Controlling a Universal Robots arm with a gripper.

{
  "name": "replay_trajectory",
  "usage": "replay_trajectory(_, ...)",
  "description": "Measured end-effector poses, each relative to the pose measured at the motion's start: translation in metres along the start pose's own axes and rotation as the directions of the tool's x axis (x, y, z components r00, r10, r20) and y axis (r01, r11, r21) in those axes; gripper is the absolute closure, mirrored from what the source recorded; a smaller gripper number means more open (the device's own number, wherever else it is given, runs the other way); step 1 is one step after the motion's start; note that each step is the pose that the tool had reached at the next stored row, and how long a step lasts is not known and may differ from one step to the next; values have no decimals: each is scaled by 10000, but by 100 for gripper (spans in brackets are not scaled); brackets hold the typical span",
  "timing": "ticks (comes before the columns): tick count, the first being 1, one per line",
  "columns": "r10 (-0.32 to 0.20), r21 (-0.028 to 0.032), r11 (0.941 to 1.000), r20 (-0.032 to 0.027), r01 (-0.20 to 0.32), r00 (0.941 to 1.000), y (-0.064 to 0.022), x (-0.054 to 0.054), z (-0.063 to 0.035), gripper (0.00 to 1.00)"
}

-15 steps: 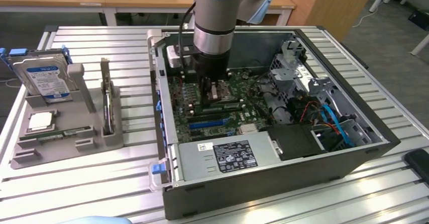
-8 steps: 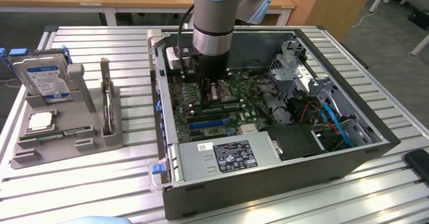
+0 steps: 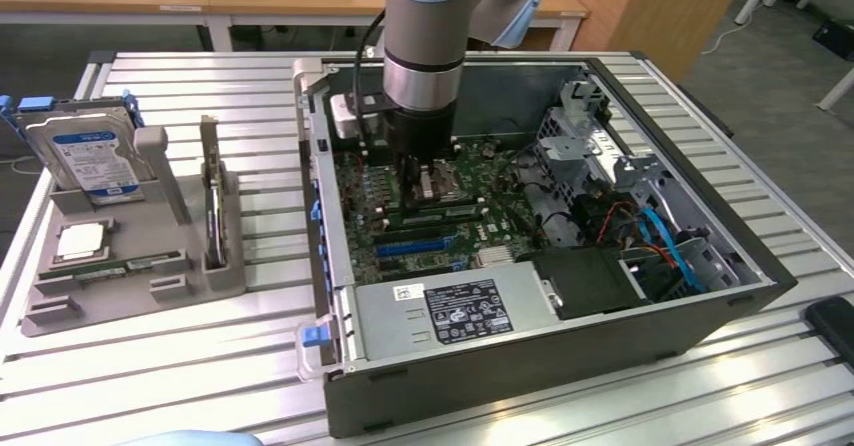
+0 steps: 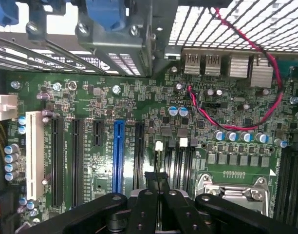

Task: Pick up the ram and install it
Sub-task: 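Press down the ram until it locks into place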

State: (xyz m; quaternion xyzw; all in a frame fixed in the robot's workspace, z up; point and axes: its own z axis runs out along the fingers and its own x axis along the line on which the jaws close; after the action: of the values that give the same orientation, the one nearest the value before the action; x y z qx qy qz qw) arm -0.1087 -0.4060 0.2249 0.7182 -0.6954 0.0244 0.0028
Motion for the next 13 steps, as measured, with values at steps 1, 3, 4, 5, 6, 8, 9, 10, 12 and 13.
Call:
replay_trajectory(1,-1,-25,10000,-4,1,10000,0,2,-24,90)
replay_trajectory(3,-2,-62,10000,-6,1,10000,0,4,-65,90)
replay_trajectory(4,-3,-80,10000,-5,3,10000,-1,5,-83,90)
replay_trajectory(5,-3,-94,10000,-5,3,10000,-2,5,-99,90)
replay_trajectory(6,-4,-104,9999,-5,4,10000,-2,6,-114,90)
replay_trajectory(8,-6,-110,9999,1,6,10000,-8,7,-133,90)
replay_trajectory(9,-5,-112,9999,5,5,10000,-13,7,-142,90)
replay_trajectory(10,-4,-113,9999,13,4,10000,-18,8,-151,90)
replay_trajectory(12,-4,-118,9999,32,4,10000,-32,9,-173,90)
replay_trajectory(13,-3,-120,9999,45,3,10000,-39,10,-186,90)
